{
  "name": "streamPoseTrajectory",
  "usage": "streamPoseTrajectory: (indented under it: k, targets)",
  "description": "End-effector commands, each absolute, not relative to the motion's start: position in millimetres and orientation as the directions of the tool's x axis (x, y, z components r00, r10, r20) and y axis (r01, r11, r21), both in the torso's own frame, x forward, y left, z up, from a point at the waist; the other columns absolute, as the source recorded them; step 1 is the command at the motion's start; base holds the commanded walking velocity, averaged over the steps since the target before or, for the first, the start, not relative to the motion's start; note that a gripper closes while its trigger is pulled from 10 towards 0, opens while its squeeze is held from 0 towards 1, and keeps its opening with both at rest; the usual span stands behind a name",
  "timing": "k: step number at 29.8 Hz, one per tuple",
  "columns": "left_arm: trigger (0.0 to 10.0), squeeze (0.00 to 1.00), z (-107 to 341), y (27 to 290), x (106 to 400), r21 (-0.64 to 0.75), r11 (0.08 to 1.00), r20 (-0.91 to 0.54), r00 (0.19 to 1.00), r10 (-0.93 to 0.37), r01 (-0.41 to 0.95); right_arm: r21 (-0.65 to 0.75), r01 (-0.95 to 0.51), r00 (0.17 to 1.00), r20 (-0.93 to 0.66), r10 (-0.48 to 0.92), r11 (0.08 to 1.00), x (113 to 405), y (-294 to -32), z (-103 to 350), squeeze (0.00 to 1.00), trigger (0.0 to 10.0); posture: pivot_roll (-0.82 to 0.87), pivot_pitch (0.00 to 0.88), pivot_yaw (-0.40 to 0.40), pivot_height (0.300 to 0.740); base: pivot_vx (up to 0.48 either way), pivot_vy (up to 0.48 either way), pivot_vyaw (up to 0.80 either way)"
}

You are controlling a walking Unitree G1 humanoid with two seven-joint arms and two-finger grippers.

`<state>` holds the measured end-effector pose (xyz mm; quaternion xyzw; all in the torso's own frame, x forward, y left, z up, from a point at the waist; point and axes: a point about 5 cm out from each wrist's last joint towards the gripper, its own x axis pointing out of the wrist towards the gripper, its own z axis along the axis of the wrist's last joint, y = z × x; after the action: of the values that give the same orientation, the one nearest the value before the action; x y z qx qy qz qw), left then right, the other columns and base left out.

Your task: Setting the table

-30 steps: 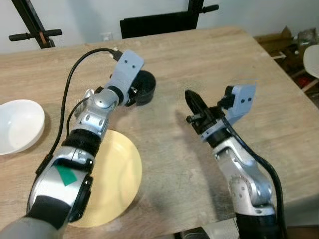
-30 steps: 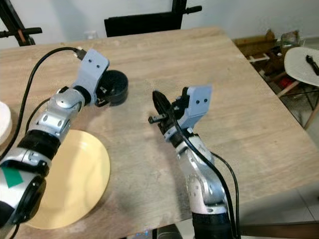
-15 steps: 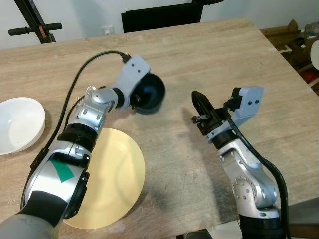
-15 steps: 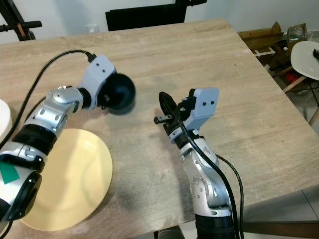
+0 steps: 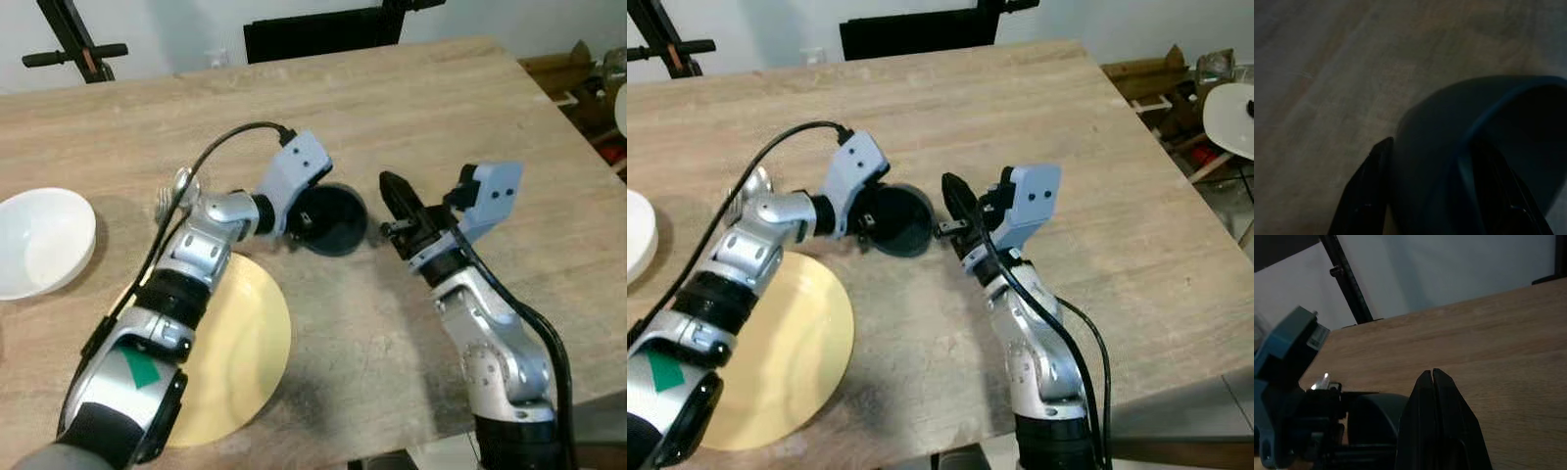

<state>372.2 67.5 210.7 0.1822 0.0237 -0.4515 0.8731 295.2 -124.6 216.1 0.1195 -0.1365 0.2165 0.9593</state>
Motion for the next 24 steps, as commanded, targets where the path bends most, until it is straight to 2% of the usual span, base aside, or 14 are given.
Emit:
streamPoseTrajectory:
  k: [1,4,7,12,24]
  targets:
    - [10.0,0.00,203.5,63.5,368.1,0.279,0.511,-0.224,0.573,-0.788,0.813,0.164,-0.502,0.841,0.320,0.436,0.849,293.0,-118.0,219.6,0.00,10.0,-0.12,0.113,0.085,0.740,0.000,0.000,0.00]
    - [10.0,0.00,203.2,63.0,367.9,0.275,0.517,-0.220,0.577,-0.786,0.810,0.142,-0.550,0.815,0.307,0.491,0.823,291.8,-109.1,218.8,0.00,10.0,-0.12,0.111,0.082,0.740,0.000,0.000,0.00]
    - [10.0,0.00,201.2,67.4,370.9,0.295,0.553,-0.228,0.619,-0.751,0.779,0.113,-0.584,0.795,0.280,0.538,0.804,288.5,-103.1,214.7,0.00,10.0,-0.11,0.106,0.072,0.740,0.000,0.000,0.00]
    - [10.0,0.00,198.8,82.1,374.0,0.301,0.629,-0.235,0.695,-0.680,0.717,-0.015,-0.666,0.733,0.168,0.659,0.745,274.2,-100.3,199.8,0.00,10.0,-0.12,0.106,0.067,0.740,0.000,0.000,0.00]
    - [10.0,0.00,198.2,83.0,369.8,0.288,0.637,-0.225,0.697,-0.681,0.715,-0.153,-0.622,0.765,0.090,0.638,0.768,281.3,-104.9,182.4,0.00,10.0,-0.11,0.103,0.050,0.740,0.000,0.000,0.00]
